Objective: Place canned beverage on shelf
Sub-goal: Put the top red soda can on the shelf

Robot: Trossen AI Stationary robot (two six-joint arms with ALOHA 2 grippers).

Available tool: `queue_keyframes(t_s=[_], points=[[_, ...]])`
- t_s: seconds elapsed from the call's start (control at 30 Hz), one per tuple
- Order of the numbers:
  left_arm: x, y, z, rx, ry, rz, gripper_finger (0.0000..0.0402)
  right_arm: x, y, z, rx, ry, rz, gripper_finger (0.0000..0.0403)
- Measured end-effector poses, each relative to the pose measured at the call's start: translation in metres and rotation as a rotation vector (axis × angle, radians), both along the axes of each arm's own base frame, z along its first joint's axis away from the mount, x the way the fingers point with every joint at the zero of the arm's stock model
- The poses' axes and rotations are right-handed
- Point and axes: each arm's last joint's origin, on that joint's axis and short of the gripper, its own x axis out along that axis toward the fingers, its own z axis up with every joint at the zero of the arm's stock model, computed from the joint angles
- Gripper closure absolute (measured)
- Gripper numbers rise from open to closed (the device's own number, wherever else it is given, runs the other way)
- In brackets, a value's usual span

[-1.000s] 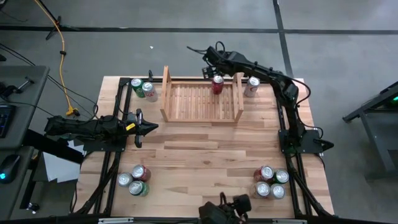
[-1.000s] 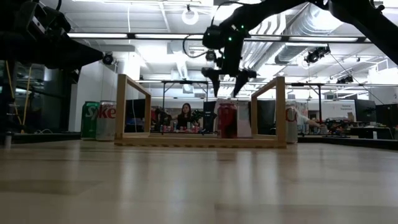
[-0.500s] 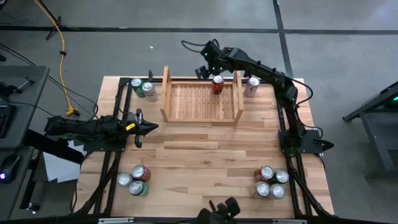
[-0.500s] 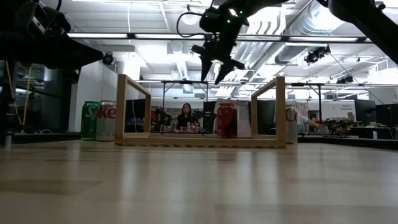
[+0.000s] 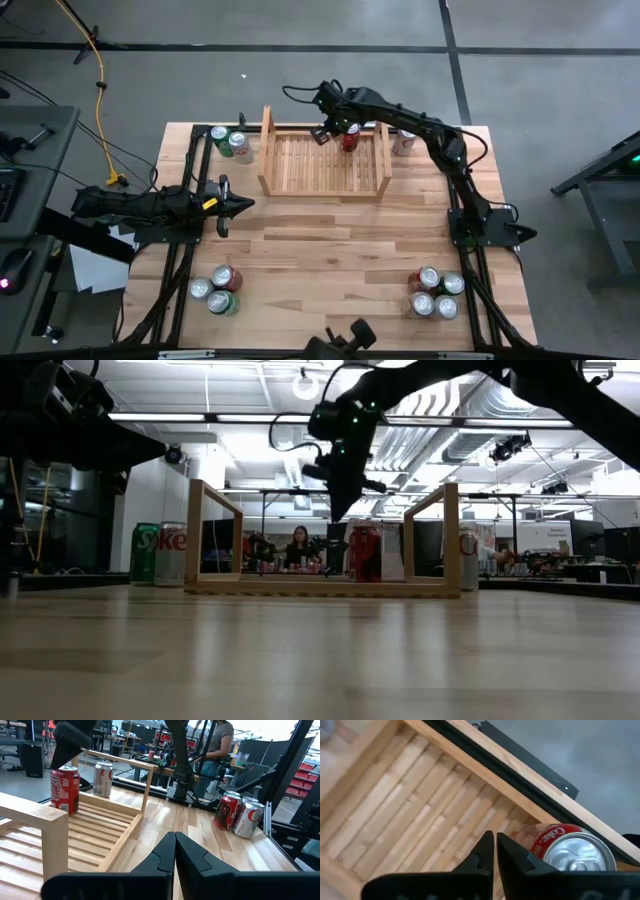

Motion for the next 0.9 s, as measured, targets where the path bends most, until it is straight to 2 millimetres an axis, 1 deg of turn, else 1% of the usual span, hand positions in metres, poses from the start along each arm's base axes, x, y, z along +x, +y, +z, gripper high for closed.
queue_keyframes(t_s=[0.1,0.23,0.4,0.6,0.9], points=[[0.000,0.000,0.000,0.000,0.000,0.000,0.0398,0.002,-0.002,-0.007,-0.024,0.025,-0.010,0.0400],[0.000,0.000,0.000,0.000,0.000,0.000,0.0398,0.002,-0.005,-0.006,-0.057,0.036,-0.003,0.0402],[0.000,0.000,0.000,0.000,0.000,0.000,0.0398,-0.006,-0.011,-0.008,-0.068,0.100,-0.004,0.0402],[0.000,0.000,0.000,0.000,0.000,0.000,0.0398,-0.013,-0.016,-0.009,-0.051,0.137,-0.009,0.0403],[0.000,0.000,0.000,0.000,0.000,0.000,0.0398,-0.018,-0.015,-0.011,-0.051,0.213,0.011,0.0403]])
